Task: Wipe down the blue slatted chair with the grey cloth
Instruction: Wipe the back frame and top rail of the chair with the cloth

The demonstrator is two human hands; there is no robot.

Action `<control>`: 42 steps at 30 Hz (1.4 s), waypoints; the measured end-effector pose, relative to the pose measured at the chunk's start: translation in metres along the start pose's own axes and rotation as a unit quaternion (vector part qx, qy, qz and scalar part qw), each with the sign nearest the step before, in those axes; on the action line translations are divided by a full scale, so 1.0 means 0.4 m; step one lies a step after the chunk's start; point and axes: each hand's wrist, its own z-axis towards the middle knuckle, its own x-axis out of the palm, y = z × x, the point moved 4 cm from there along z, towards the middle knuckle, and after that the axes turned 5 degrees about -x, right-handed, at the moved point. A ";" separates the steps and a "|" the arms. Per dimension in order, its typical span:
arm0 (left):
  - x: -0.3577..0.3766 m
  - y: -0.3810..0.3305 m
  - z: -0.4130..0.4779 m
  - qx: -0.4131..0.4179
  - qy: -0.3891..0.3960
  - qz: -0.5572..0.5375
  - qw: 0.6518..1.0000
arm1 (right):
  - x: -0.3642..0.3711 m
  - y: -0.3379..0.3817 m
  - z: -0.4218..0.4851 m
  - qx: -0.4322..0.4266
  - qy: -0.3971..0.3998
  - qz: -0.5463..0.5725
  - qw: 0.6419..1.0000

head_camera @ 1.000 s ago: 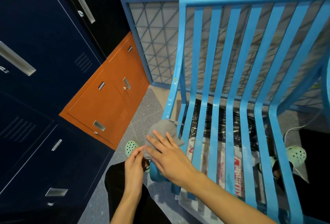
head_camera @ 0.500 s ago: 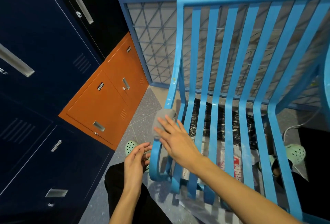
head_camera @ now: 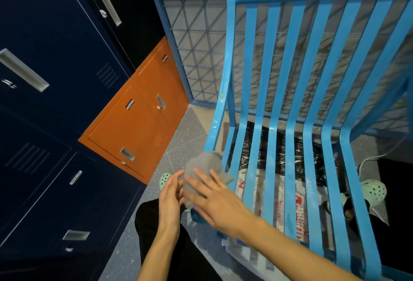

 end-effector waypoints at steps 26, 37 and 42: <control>-0.026 0.017 0.021 -0.028 0.005 0.005 1.000 | -0.007 -0.015 -0.029 0.088 -0.046 0.073 0.992; -0.014 0.026 0.015 -0.025 0.006 0.010 1.000 | -0.032 -0.066 -0.010 0.099 -0.069 0.121 0.985; -0.027 0.031 0.017 -0.023 -0.011 0.020 0.999 | 0.003 0.026 -0.021 -0.025 0.020 0.013 0.999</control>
